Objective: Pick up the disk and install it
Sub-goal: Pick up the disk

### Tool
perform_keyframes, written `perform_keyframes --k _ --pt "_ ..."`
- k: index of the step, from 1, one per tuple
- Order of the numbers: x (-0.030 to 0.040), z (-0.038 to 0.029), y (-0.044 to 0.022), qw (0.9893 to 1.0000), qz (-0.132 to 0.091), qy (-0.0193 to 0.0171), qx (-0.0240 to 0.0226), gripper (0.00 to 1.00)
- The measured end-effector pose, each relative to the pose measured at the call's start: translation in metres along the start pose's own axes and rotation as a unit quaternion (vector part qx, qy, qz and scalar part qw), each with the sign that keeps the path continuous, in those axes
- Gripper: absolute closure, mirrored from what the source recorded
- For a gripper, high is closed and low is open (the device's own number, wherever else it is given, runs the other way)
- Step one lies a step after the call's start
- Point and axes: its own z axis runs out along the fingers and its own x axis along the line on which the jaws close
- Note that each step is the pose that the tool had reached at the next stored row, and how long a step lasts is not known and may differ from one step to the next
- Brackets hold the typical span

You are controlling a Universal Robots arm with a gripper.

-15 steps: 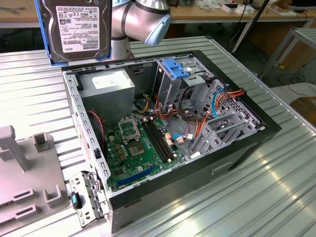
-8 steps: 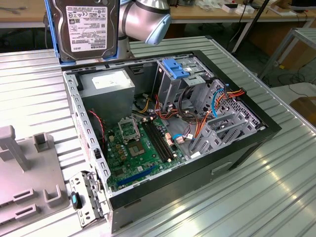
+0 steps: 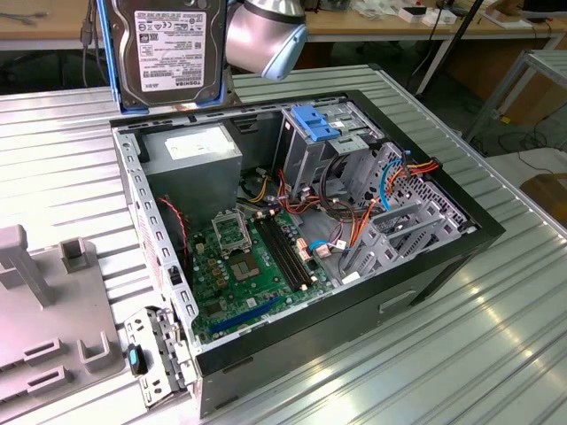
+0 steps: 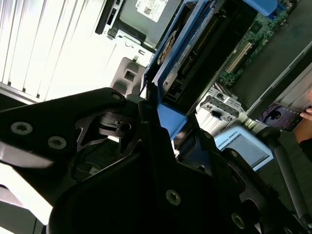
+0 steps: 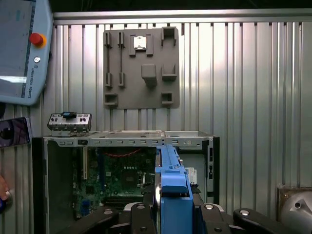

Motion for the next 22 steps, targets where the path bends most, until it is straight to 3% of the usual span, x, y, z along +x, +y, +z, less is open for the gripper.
perform_keyframes --k 22 --pt "-0.0001 0.0003 -0.0338 1.0 0.0 0.0 0.0 0.63"
